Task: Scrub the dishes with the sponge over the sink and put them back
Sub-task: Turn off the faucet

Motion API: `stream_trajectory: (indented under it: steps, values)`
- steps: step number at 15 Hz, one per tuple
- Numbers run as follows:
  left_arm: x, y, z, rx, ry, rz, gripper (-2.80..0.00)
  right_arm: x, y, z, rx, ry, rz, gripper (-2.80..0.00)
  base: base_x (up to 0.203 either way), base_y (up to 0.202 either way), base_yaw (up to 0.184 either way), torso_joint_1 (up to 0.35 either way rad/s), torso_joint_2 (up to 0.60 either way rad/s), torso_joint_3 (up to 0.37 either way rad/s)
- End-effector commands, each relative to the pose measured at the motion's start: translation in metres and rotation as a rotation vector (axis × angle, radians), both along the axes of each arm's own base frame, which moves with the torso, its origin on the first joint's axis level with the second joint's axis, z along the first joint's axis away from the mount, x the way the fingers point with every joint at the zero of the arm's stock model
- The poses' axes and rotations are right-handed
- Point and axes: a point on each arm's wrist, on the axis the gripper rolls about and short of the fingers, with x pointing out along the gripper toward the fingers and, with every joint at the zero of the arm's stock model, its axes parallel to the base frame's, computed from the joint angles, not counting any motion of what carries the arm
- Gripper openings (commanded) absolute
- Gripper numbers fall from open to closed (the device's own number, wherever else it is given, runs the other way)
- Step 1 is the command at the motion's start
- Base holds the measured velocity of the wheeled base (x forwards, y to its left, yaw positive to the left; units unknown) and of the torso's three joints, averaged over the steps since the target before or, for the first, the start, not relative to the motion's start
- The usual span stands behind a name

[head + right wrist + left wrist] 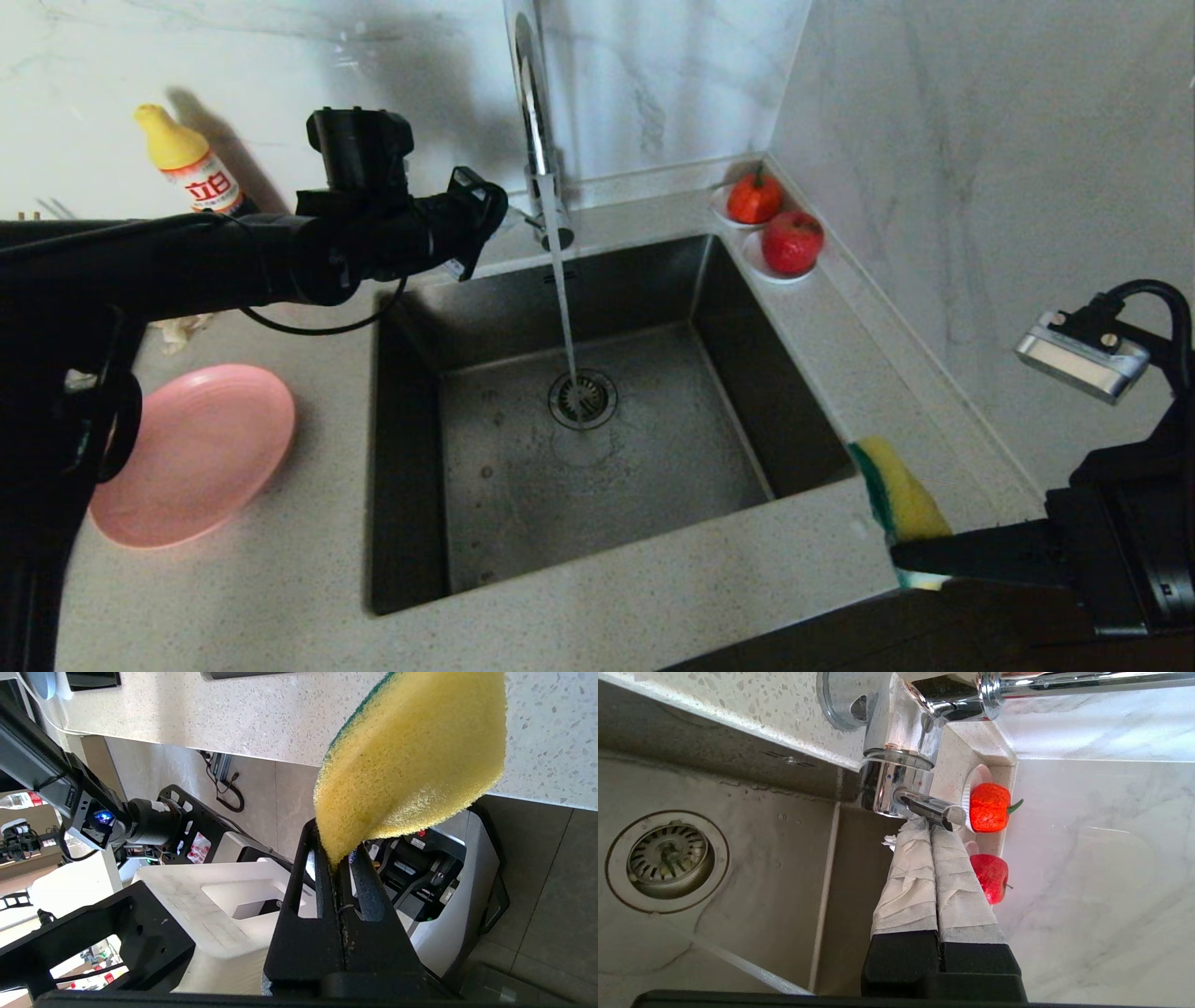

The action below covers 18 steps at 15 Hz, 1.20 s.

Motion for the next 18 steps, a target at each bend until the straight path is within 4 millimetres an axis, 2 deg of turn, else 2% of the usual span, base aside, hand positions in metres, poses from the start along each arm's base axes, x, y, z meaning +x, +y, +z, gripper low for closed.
stream_trajectory:
  steps: [1, 8, 11, 13, 15, 18]
  values:
    - [0.002, 0.0, -0.002, -0.003, 0.001, 0.02, -2.8, 0.002, 0.001, -0.004, -0.01, 0.018, 0.001, -2.8, 0.0, 0.0, 0.0, 0.0, 0.0, 0.0]
    - [0.002, 0.002, 0.005, -0.001, -0.066, 0.099, -2.8, 0.005, 0.003, -0.008, 0.01, -0.009, 0.0, -2.8, 0.0, 0.0, 0.0, 0.0, 0.0, 0.0]
    - [-0.005, 0.003, 0.014, -0.003, -0.072, 0.096, -2.8, 0.004, 0.003, -0.008, 0.011, -0.01, 0.001, -2.8, 0.0, 0.0, 0.0, 0.0, 0.0, 0.0]
    - [-0.026, 0.005, 0.032, -0.007, -0.078, 0.082, -2.8, 0.003, 0.002, -0.008, 0.013, -0.015, 0.002, -2.8, 0.0, 0.0, 0.0, 0.0, 0.0, 0.0]
    - [-0.062, 0.002, 0.054, -0.009, -0.082, 0.037, -2.8, 0.002, 0.001, -0.007, 0.011, -0.02, 0.002, -2.8, 0.0, 0.0, 0.0, 0.0, 0.0, 0.0]
    - [-0.126, 0.011, 0.073, 0.029, -0.074, -0.029, -2.8, 0.002, 0.001, -0.013, -0.008, -0.005, -0.005, -2.8, 0.0, 0.0, 0.0, 0.0, 0.0, 0.0]
